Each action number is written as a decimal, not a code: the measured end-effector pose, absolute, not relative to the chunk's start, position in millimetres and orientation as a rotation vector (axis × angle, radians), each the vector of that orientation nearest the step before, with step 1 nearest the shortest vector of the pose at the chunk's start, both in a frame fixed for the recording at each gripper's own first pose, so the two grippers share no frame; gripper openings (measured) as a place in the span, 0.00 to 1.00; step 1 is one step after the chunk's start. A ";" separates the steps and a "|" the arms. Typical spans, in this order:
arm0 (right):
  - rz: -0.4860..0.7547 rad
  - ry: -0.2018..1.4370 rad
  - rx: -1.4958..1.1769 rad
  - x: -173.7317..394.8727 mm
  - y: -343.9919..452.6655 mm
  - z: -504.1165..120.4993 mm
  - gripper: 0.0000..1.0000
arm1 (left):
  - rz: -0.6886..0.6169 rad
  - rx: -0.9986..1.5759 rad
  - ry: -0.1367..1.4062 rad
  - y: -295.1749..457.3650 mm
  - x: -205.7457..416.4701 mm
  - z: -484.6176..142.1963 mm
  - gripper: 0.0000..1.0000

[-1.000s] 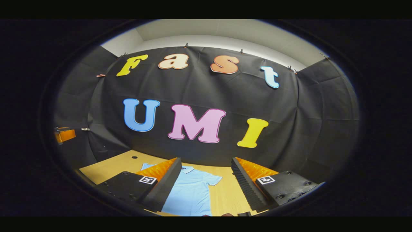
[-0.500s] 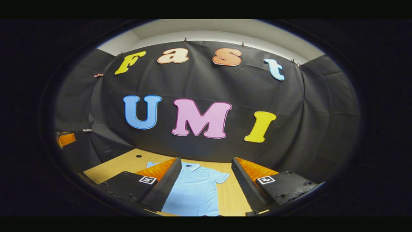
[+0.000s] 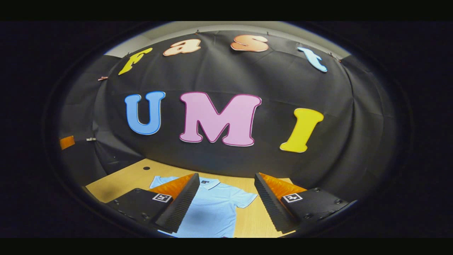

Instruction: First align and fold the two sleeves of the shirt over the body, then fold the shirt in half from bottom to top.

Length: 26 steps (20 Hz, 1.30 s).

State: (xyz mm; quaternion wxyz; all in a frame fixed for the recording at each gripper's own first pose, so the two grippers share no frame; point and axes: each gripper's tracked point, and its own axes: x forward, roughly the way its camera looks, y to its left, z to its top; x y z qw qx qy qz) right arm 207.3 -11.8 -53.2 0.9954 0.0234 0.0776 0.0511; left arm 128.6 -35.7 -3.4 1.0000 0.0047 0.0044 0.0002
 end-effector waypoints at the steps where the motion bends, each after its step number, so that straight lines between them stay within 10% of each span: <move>1: 0.109 0.175 0.052 227.3 -18.2 -65.4 0.97 | -0.001 0.018 0.005 -44.4 139.6 -3.2 0.96; 26: 0.128 0.641 0.083 426.8 -62.1 -355.0 0.97 | -0.006 0.069 0.191 -58.7 226.5 -59.1 0.97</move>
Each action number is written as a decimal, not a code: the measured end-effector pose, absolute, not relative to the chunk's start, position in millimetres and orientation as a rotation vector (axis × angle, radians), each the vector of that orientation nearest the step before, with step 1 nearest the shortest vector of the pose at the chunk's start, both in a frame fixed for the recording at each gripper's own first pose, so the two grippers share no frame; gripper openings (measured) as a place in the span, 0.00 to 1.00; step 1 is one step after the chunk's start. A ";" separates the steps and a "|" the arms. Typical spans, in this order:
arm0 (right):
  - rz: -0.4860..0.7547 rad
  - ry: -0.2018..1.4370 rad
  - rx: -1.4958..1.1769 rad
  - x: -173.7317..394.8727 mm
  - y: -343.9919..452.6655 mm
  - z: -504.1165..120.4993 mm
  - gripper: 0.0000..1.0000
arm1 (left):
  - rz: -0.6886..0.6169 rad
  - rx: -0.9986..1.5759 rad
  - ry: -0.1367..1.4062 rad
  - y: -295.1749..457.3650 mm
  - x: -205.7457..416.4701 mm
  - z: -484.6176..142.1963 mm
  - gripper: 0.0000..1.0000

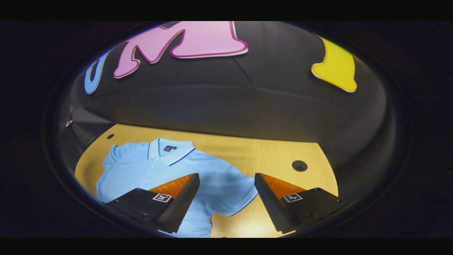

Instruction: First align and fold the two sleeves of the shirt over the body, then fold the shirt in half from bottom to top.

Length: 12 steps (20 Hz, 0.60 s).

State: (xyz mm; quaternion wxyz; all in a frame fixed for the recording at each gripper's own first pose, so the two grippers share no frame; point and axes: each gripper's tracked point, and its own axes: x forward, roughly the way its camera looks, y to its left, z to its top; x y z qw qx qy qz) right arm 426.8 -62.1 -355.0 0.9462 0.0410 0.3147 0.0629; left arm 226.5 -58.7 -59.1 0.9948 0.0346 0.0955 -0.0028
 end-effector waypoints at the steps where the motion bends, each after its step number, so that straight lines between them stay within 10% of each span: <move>1: 0.118 0.665 0.088 428.8 -66.4 -369.0 0.97 | -0.002 0.075 0.205 -57.8 226.9 -62.8 0.97; 12: 0.037 0.858 0.182 427.2 -86.9 -456.5 0.87 | -0.019 0.072 0.324 -72.2 228.2 -105.0 0.97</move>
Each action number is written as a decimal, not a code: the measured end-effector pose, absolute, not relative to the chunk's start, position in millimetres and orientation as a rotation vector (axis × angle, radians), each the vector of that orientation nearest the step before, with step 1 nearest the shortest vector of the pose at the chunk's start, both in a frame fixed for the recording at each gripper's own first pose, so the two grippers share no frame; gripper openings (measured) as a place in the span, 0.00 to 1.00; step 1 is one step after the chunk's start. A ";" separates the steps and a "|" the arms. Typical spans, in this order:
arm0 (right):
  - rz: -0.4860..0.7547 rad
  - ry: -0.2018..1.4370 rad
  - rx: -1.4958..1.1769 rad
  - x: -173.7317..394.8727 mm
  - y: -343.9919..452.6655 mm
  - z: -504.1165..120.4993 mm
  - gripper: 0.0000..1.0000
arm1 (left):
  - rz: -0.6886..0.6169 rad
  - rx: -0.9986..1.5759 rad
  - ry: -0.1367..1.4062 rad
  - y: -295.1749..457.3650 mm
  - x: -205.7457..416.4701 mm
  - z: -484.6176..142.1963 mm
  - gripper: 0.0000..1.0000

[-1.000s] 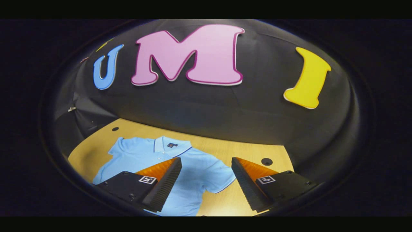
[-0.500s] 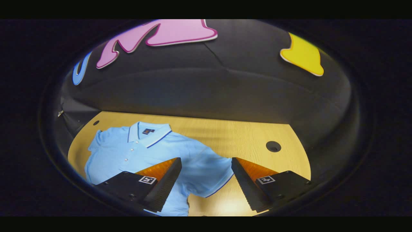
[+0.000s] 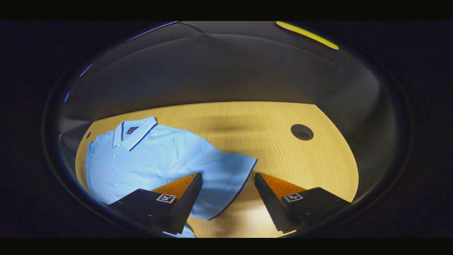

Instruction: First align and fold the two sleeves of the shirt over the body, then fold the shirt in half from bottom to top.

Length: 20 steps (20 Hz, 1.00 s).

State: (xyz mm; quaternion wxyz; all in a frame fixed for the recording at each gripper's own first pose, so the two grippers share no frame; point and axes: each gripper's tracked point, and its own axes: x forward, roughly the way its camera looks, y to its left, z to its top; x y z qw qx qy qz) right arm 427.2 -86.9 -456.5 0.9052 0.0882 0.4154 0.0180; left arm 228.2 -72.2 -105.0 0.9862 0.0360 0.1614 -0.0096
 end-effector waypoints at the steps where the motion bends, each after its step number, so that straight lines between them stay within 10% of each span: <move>1: 0.034 0.861 0.169 424.7 -89.6 -454.4 0.90 | -0.026 0.070 0.331 -74.7 227.5 -107.8 0.97; 4: 0.064 0.854 0.143 425.6 -82.5 -455.8 0.71 | -0.040 0.078 0.337 -80.9 226.4 -109.7 0.97; 8: 0.033 0.857 0.143 430.8 -78.0 -452.0 0.07 | -0.038 0.081 0.339 -77.9 223.6 -108.5 0.97; 20: 0.258 0.759 0.222 428.0 13.2 -380.9 0.04 | -0.009 0.024 0.363 -65.3 210.3 -124.1 0.97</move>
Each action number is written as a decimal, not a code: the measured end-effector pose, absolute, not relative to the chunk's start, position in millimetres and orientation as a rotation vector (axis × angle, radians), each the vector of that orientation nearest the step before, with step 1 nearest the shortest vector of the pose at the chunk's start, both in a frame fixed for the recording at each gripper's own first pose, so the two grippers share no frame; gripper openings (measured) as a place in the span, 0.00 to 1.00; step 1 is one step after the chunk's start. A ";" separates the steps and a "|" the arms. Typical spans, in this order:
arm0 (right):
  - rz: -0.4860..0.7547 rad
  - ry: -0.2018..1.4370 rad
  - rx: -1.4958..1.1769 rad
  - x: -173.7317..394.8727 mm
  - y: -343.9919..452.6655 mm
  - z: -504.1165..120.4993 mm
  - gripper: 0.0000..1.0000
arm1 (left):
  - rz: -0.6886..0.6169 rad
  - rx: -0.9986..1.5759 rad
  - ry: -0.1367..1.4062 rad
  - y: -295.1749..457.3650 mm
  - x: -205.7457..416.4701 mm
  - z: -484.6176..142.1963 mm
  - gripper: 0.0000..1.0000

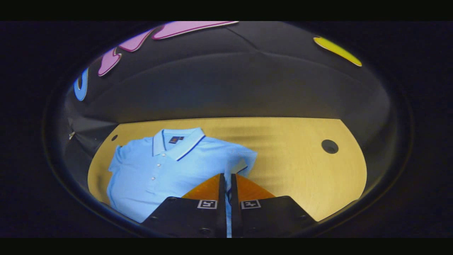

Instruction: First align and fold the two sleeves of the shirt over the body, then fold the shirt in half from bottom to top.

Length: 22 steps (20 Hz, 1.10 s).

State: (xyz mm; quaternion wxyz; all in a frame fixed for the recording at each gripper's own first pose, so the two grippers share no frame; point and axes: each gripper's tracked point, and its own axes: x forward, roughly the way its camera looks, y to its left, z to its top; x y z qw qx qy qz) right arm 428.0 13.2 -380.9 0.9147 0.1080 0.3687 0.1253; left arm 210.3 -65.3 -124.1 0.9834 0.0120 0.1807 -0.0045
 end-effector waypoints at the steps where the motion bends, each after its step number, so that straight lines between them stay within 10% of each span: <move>1: 0.296 0.766 0.221 423.8 28.7 -380.2 0.09 | -0.006 0.027 0.367 -63.5 211.2 -127.6 0.97; 9: 0.373 0.853 0.109 410.3 76.6 -417.0 0.04 | 0.036 -0.004 0.458 -49.0 239.2 -165.0 0.97; 14: 0.362 0.882 0.133 406.8 75.4 -426.0 0.17 | 0.026 -0.017 0.473 -56.6 255.2 -171.8 0.97; 16: 0.376 0.879 0.150 404.1 77.4 -422.7 0.37 | 0.016 -0.008 0.469 -59.1 255.2 -172.6 0.97; 17: 0.376 0.867 0.151 404.8 77.0 -418.5 0.29 | 0.010 -0.005 0.466 -61.1 255.8 -172.0 0.97; 22: 0.388 0.783 0.156 405.0 75.3 -381.1 0.98 | -0.023 0.014 0.462 -65.1 279.8 -173.3 0.97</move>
